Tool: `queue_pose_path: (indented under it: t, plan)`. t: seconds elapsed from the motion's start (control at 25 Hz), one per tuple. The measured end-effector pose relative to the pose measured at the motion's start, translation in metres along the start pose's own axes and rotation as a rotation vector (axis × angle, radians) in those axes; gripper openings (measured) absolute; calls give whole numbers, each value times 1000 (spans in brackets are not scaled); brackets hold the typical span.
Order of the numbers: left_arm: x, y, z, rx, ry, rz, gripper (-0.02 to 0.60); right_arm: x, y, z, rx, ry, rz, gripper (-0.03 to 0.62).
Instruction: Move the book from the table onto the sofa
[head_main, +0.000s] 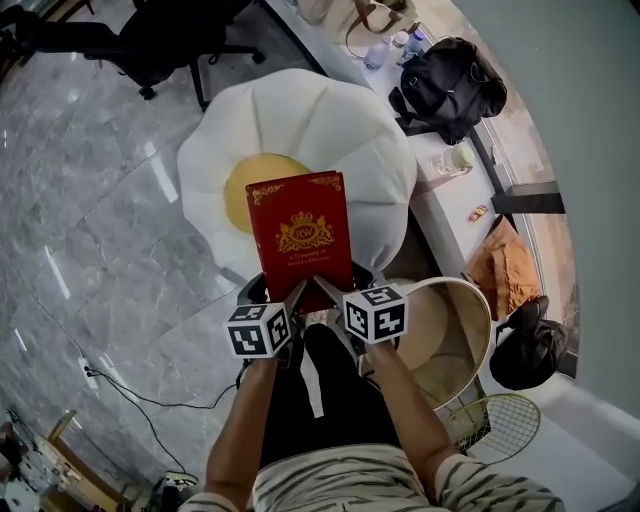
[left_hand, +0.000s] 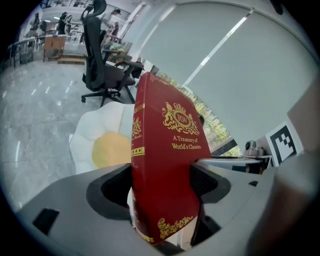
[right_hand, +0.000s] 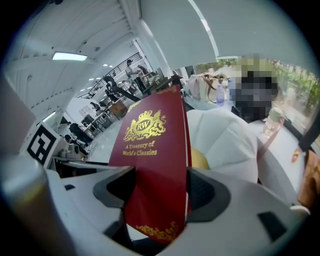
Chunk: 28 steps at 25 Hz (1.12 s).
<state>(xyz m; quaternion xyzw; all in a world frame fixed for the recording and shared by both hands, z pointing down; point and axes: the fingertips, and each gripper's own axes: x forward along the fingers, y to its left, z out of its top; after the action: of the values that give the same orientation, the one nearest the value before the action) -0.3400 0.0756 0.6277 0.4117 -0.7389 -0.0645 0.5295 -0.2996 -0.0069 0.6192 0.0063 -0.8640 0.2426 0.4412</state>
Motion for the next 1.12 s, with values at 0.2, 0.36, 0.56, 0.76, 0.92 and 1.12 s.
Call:
queue_pose_path:
  t: [0.2,0.36,0.56,0.76,0.92,1.12]
  plan:
    - [29,18,-18,-8,34,4,362,28,-18,-21,18,30,-9,325]
    - [52,36,-32,-15,57,1,362,53,-31,-36,25,53,-21,325]
    - [81,52,-46,-30,82,19,362,80,-50,-53,49,91,-22,322]
    - [104,74,-64,-92,105,42,362,109,-62,-69,39,137,-28,321]
    - [121,85,-71,-131,110,51,362,126,-73,-74,20,165,-13,319]
    - [145,92,-79,-140,127,47,362,144,-91,-83,36,180,-3,318]
